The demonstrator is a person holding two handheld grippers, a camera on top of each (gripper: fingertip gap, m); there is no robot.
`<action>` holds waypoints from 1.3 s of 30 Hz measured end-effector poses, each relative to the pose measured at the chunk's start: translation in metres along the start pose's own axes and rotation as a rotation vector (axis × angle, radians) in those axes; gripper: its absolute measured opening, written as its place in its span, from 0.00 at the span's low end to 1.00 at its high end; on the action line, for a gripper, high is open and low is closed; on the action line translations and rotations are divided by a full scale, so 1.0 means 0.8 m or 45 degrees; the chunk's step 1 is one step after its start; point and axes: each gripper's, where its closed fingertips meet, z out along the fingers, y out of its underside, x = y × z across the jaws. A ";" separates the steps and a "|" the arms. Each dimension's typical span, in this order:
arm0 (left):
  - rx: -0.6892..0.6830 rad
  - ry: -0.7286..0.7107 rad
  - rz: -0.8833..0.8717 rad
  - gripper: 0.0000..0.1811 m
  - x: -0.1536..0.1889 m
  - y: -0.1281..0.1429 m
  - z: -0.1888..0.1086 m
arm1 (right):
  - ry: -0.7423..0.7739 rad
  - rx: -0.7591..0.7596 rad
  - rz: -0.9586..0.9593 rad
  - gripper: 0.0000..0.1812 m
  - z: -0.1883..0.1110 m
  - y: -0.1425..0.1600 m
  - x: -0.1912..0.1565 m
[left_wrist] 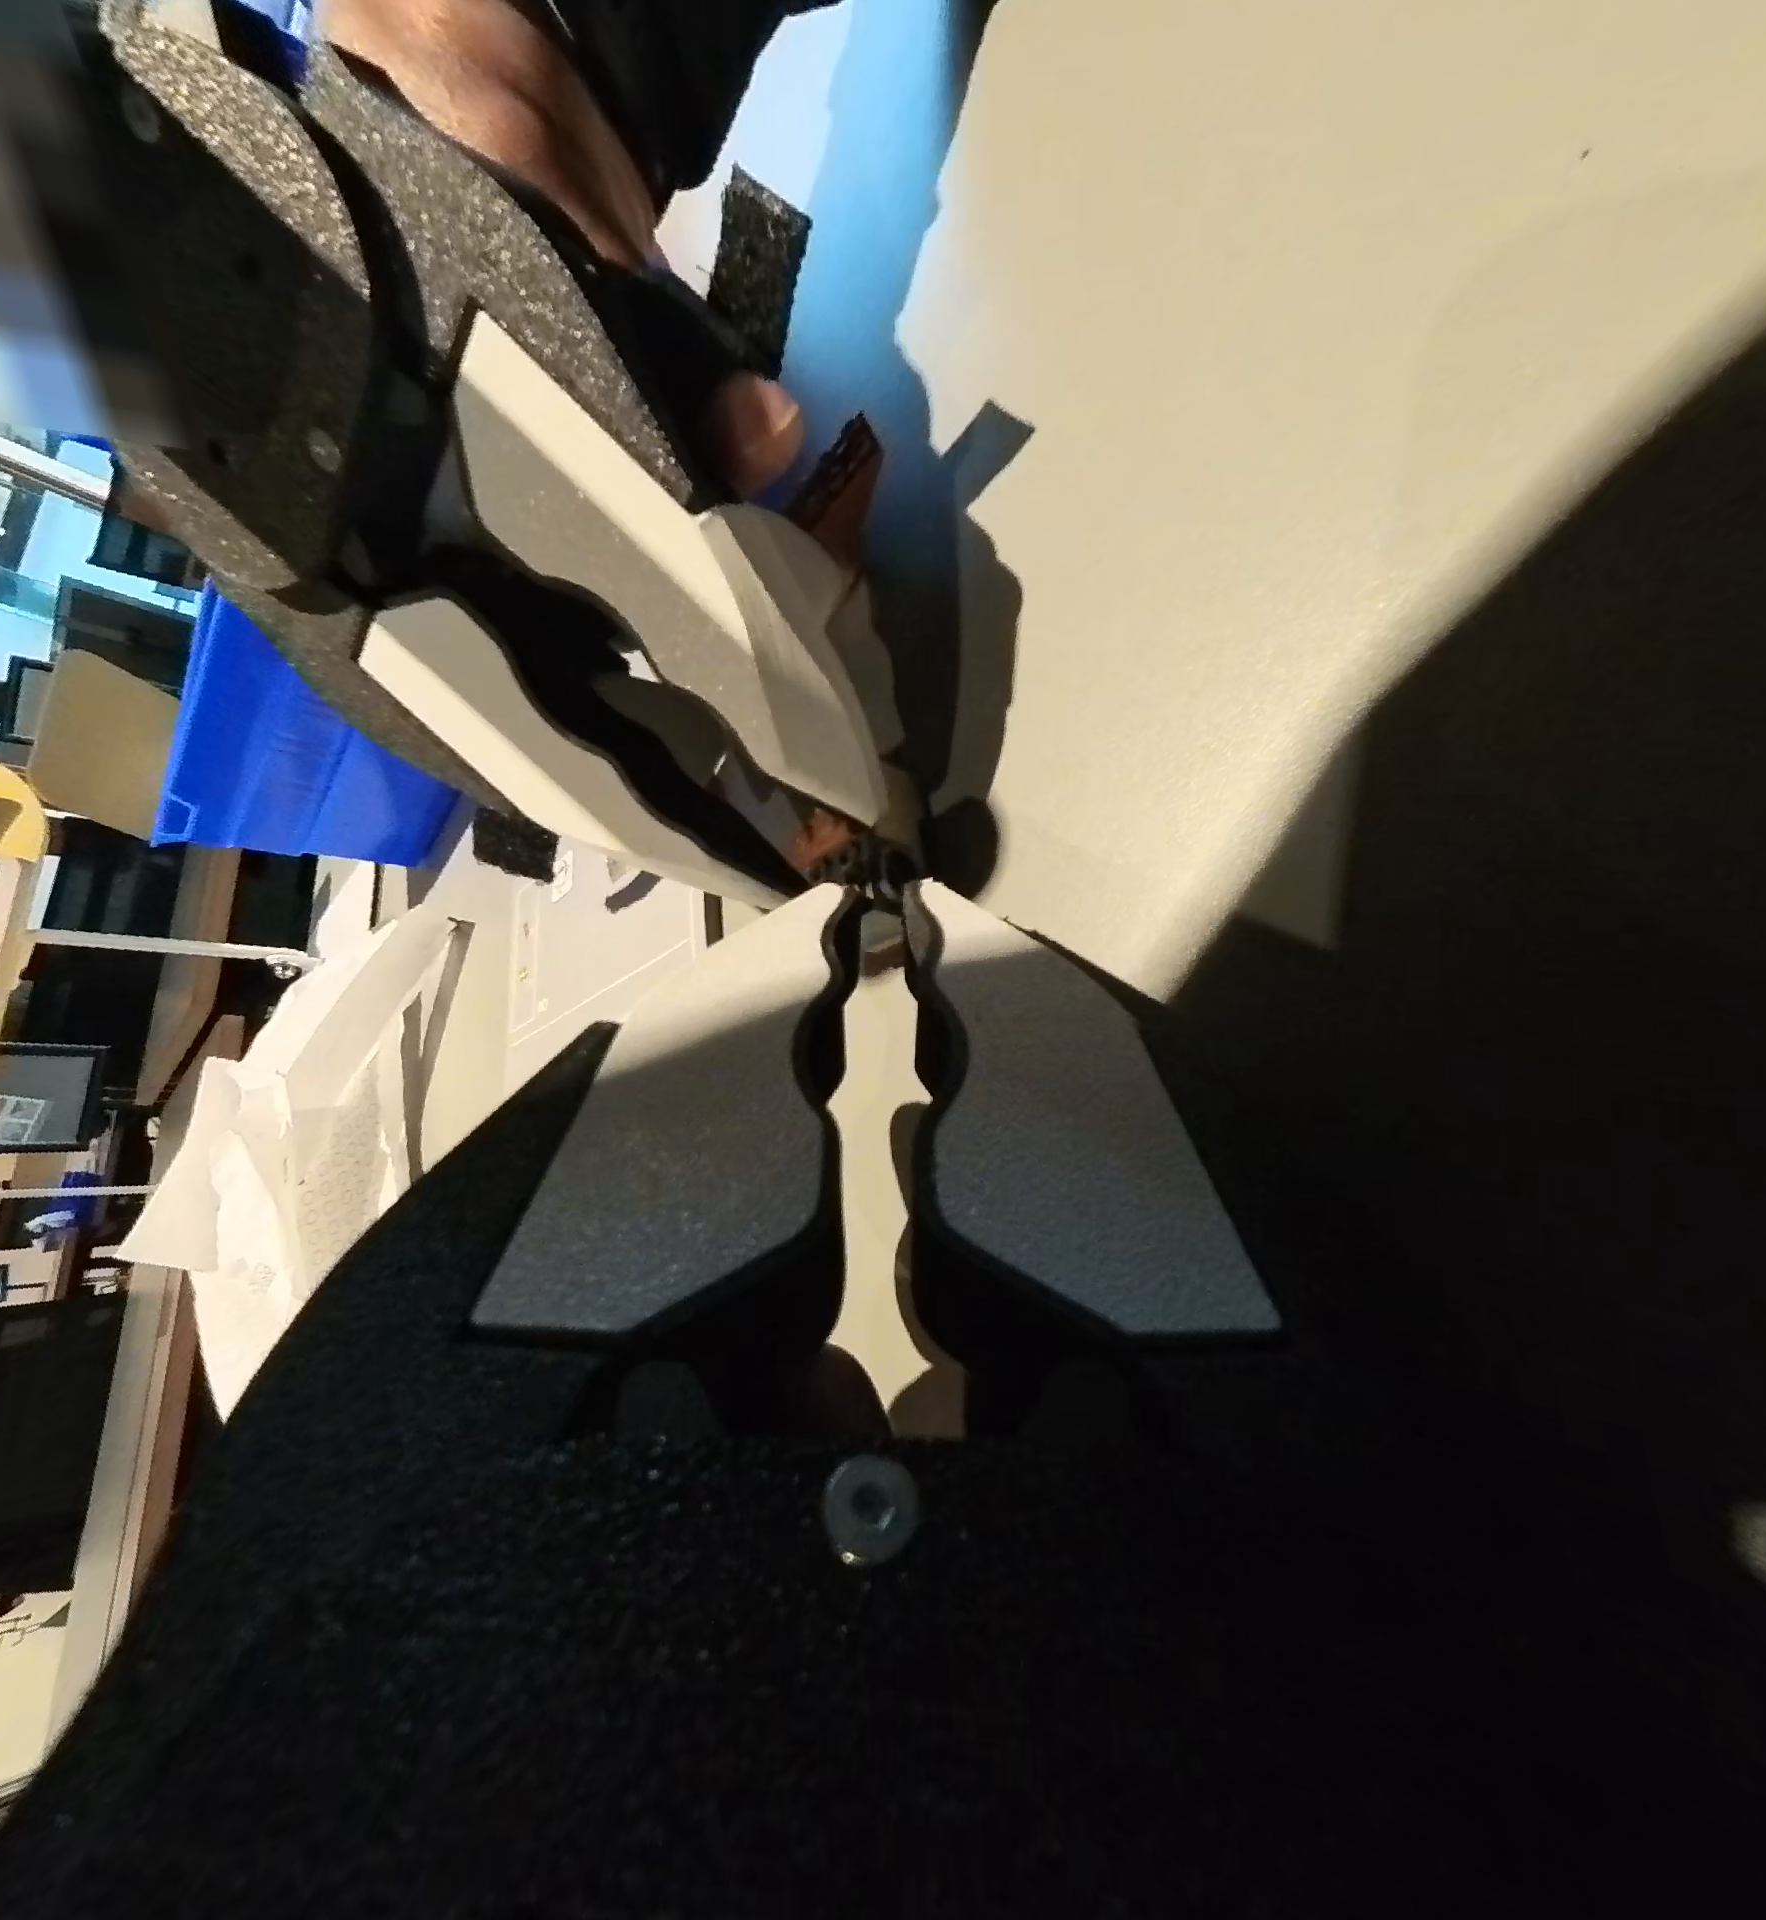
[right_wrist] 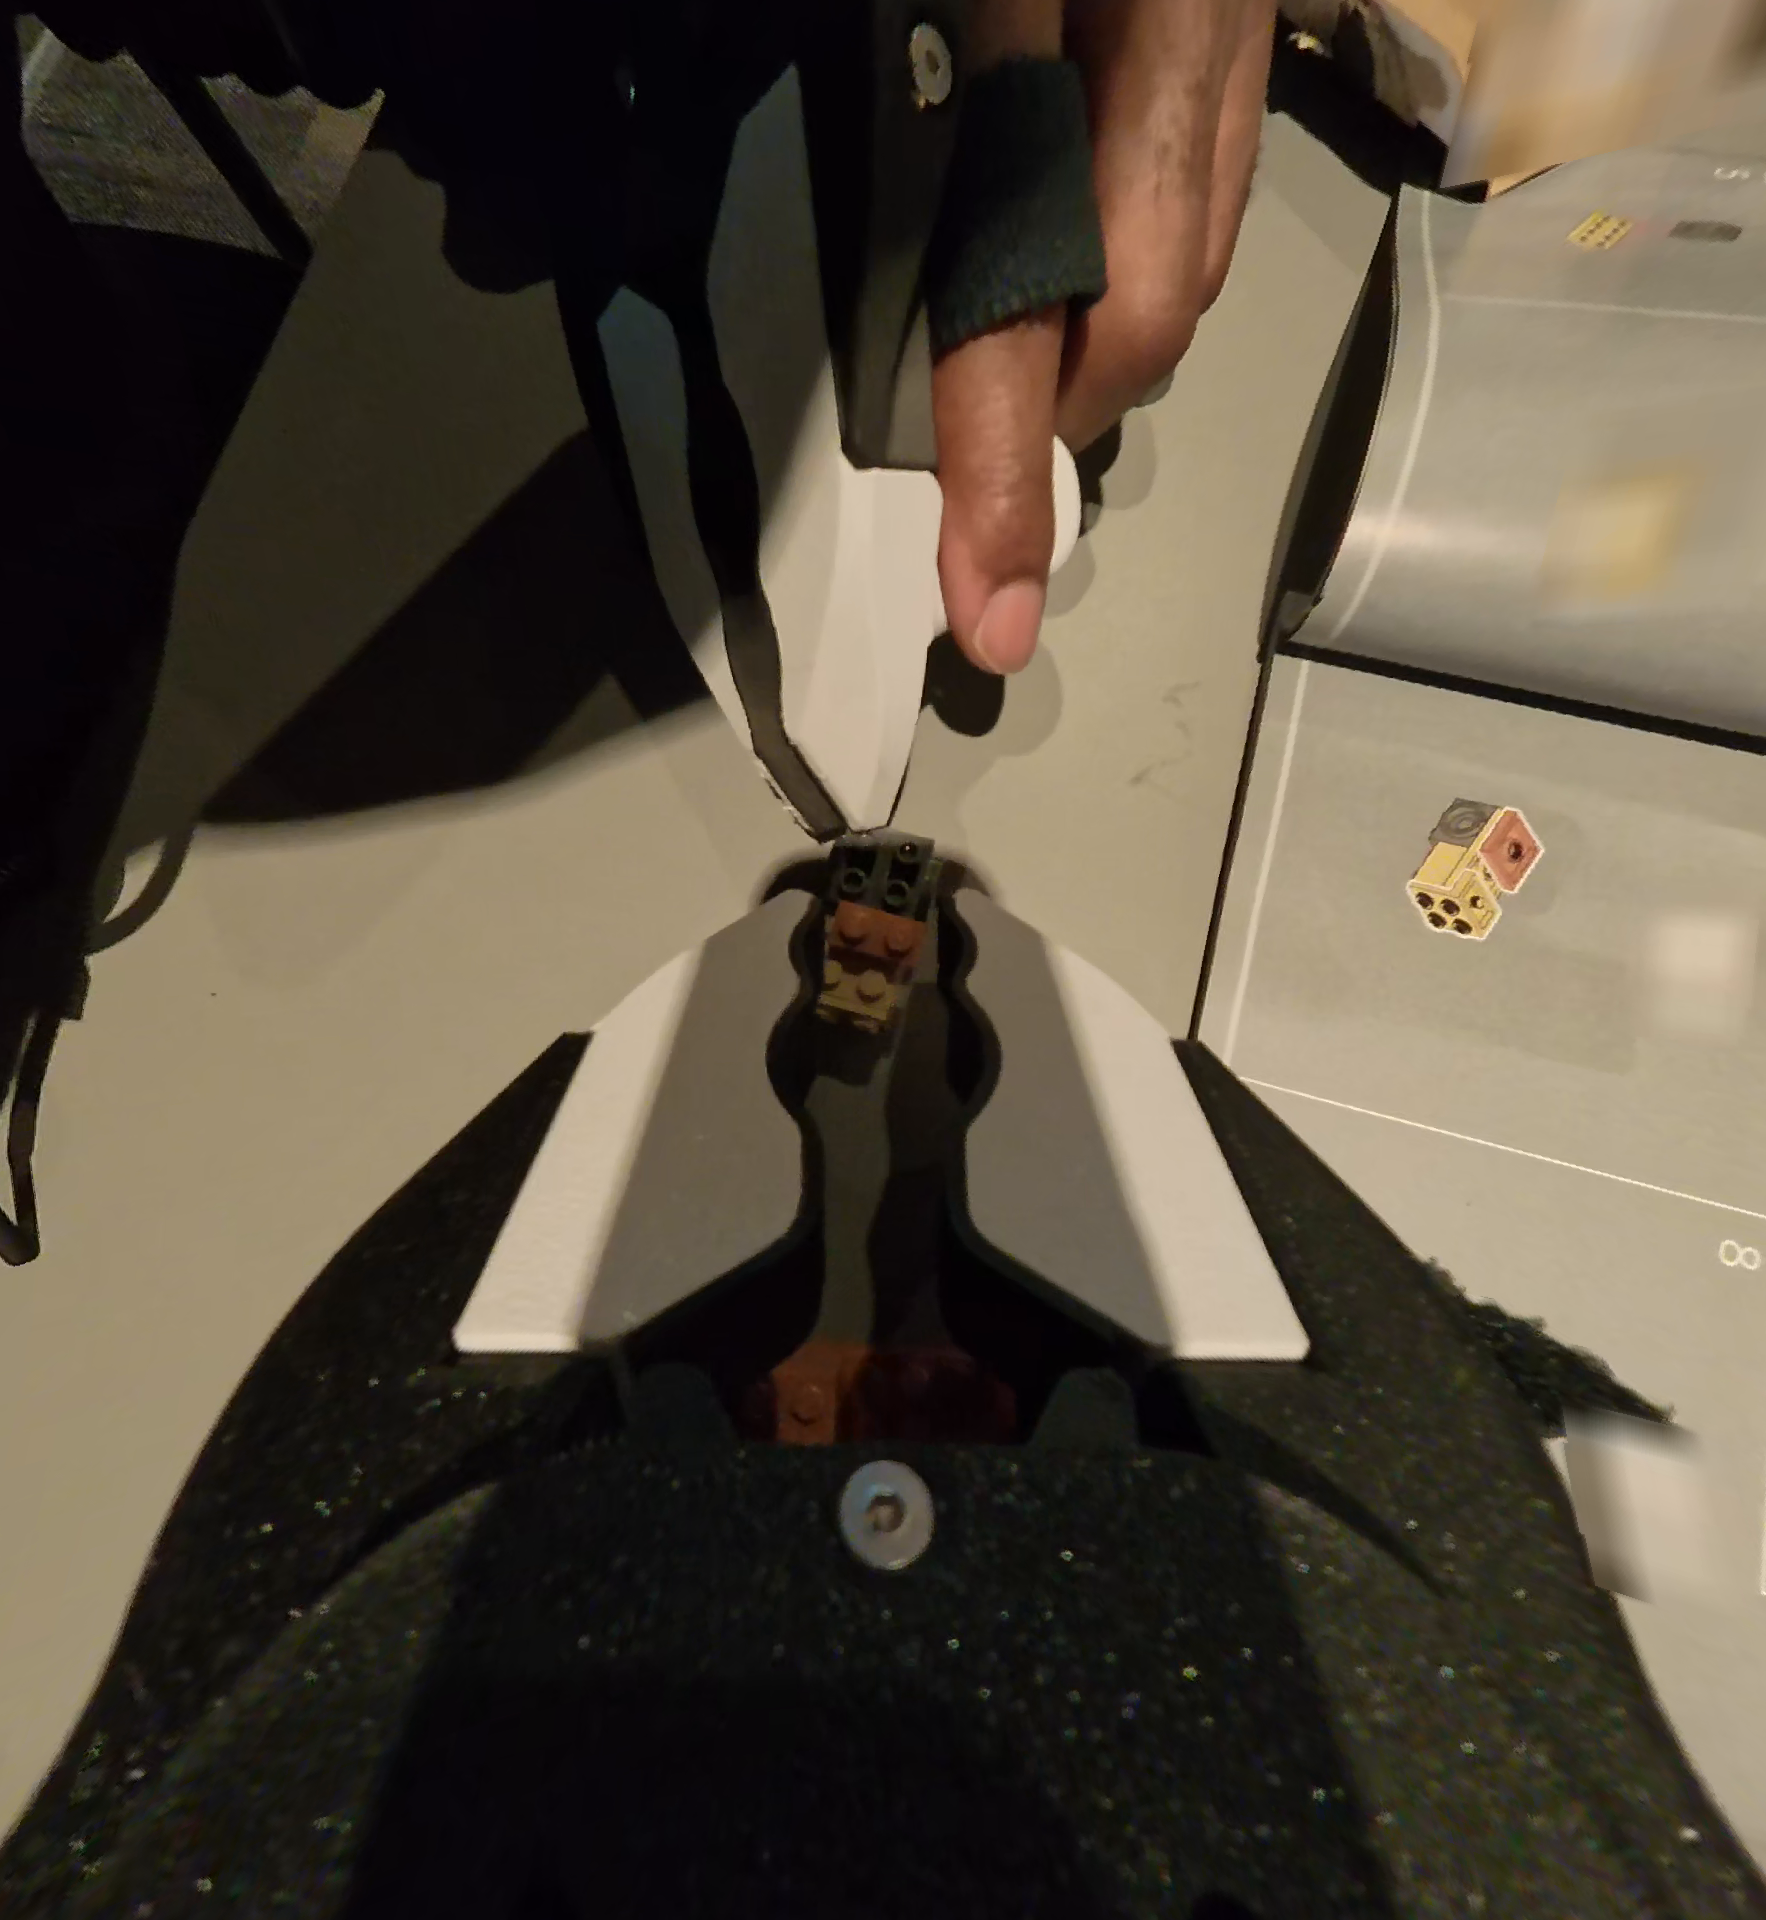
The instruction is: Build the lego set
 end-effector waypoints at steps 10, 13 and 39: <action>-0.010 -0.005 0.004 0.04 -0.001 0.003 0.000 | 0.009 -0.006 0.015 0.14 -0.003 0.001 -0.001; -0.011 -0.005 0.005 0.04 -0.001 0.004 0.000 | 0.041 -0.012 0.053 0.14 -0.009 0.002 0.000; -0.007 -0.004 0.007 0.03 0.001 0.007 0.000 | 0.078 -0.037 0.059 0.16 -0.012 0.003 -0.010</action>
